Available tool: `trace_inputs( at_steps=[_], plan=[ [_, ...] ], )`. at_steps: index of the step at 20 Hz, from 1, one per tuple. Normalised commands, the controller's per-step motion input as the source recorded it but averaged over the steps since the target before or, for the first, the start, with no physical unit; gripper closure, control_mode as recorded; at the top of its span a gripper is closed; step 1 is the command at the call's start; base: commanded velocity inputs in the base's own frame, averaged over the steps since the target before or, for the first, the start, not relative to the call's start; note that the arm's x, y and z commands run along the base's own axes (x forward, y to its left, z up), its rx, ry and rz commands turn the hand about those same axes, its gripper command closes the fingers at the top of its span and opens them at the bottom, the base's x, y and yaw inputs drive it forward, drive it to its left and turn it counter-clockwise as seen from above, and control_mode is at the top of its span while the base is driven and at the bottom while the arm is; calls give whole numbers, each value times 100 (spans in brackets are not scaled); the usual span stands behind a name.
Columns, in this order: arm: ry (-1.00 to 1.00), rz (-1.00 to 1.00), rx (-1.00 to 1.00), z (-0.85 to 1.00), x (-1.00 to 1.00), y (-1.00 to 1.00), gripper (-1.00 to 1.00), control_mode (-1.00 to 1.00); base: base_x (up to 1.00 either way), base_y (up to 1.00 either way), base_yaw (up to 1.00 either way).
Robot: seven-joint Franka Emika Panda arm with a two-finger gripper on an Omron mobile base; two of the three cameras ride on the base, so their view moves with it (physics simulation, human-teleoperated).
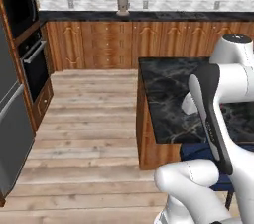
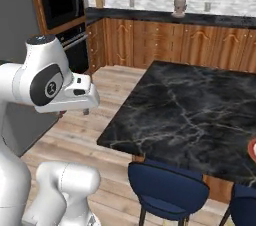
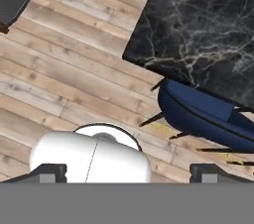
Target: Retrieve the tupperware and aluminum foil from the cabinet and place them on the dining counter near the plate with hot dog and potato to prepare for storing leftovers.
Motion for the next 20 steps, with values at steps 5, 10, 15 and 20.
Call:
trace_inputs(
  at_steps=[5,10,15,20],
  plan=[
    [0,0,0,0,0,0,-100,100,74,100,23],
    [0,0,0,0,0,0,-100,100,100,93,-13],
    [0,0,0,0,0,0,-100,100,100,75,-43],
    [0,0,0,0,0,0,-100,100,100,74,-44]
  ],
)
